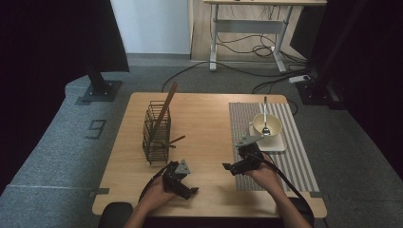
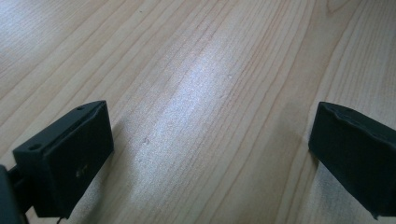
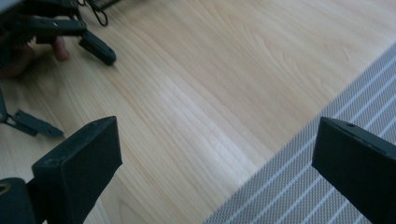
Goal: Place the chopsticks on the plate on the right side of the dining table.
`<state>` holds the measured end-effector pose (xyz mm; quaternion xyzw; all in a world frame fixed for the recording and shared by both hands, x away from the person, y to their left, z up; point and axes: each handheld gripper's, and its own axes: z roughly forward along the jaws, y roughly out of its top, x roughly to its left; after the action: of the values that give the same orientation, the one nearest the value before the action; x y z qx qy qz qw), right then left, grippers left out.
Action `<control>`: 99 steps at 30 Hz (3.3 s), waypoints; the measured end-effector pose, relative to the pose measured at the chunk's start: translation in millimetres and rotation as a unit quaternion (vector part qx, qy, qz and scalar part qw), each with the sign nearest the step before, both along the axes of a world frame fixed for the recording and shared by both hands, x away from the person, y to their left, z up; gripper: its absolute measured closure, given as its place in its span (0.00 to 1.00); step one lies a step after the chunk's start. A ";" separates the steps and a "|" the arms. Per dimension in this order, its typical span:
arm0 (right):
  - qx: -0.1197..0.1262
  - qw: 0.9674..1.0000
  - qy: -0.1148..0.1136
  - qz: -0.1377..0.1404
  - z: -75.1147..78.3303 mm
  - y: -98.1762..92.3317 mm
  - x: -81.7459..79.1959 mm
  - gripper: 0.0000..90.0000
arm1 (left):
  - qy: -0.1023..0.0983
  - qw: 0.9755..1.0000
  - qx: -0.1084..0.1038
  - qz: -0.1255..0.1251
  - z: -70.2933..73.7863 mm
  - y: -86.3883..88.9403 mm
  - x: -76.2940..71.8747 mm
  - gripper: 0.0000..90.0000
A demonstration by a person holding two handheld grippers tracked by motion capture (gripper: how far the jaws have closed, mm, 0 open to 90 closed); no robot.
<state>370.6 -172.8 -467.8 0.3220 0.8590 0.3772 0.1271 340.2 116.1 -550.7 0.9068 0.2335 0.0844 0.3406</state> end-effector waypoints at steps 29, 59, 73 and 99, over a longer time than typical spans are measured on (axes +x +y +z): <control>0.031 0.997 -0.005 0.066 55.2 67.4 23.7 0.02 | -0.005 1.000 -0.011 -0.007 0.8 1.9 -1.4 0.08; 0.025 0.995 -0.003 0.097 79.8 139.2 42.5 0.07 | -0.003 1.000 -0.007 -0.014 1.2 2.3 -1.0 0.09; 0.028 0.988 -0.013 0.151 71.8 161.6 41.0 0.72 | -0.003 1.000 -0.008 -0.010 1.0 1.9 -1.5 0.08; 0.041 0.983 -0.021 0.177 100.8 143.6 32.4 0.92 | -0.004 1.000 -0.006 -0.010 1.2 2.1 -1.7 0.08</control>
<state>402.9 -29.2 -367.0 0.1617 0.8832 0.4358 0.0632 338.5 118.3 -549.5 0.9069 0.2230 0.0833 0.3477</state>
